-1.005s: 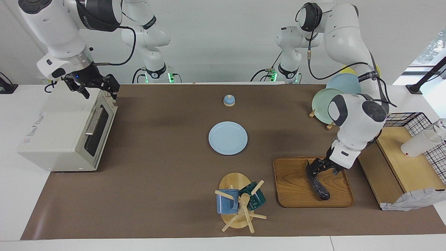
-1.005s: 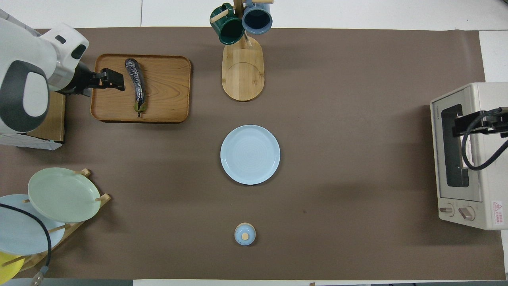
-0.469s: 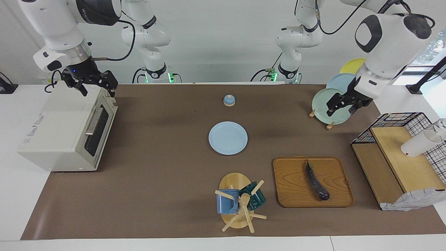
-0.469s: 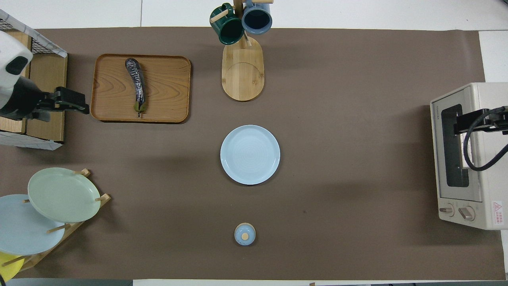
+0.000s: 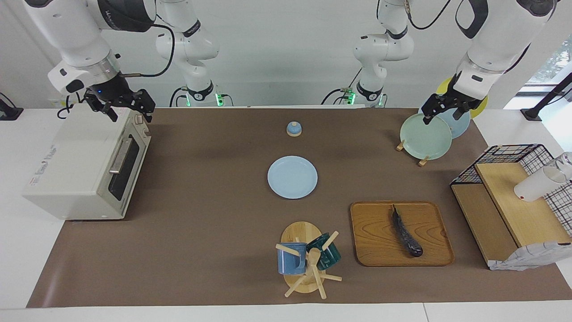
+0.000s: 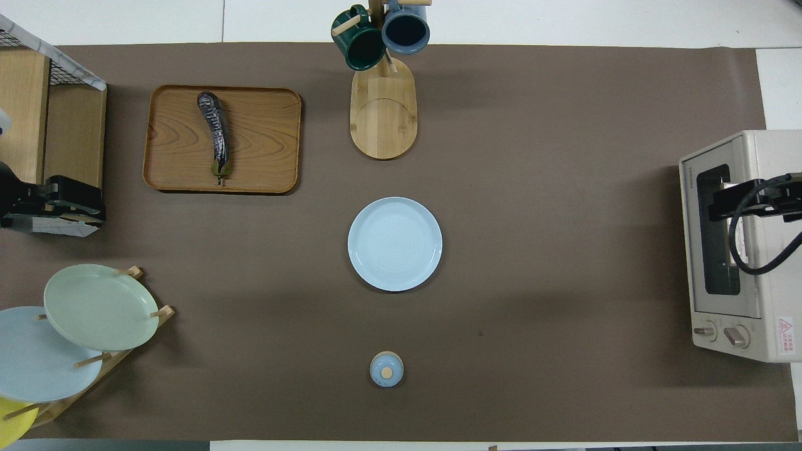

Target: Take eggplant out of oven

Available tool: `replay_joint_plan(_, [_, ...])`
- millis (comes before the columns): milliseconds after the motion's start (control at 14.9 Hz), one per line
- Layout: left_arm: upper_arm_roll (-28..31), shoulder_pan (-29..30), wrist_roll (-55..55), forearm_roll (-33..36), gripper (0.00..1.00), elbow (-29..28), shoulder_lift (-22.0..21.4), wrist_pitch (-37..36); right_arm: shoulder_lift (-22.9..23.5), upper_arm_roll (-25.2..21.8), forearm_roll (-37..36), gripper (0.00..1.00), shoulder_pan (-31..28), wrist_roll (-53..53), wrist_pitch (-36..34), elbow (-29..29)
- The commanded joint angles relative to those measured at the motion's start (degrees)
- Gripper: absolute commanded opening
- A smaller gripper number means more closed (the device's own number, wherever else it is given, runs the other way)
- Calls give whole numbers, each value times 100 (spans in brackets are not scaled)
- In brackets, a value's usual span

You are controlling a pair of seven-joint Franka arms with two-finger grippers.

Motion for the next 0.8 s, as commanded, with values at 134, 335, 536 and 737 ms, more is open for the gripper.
replay_joint_plan(134, [-90, 112, -84, -282, 100, -211, -131, 192, -32, -16, 64, 100, 37, -133, -76, -31])
replay_joint_plan(335, [-134, 148, -84, -273, 100, 279, 36, -137, -41, -16, 64, 100, 37, -124, -67, -31])
replay_joint_plan(536, [-134, 157, -93, -395, 100, 344, 81, -378, -32, -16, 73, 100, 10, -133, -32, -31])
replay_joint_plan(737, [-108, 174, -84, -502, 100, 193, 54, -148, -32, -16, 73, 100, -16, -141, -32, -31])
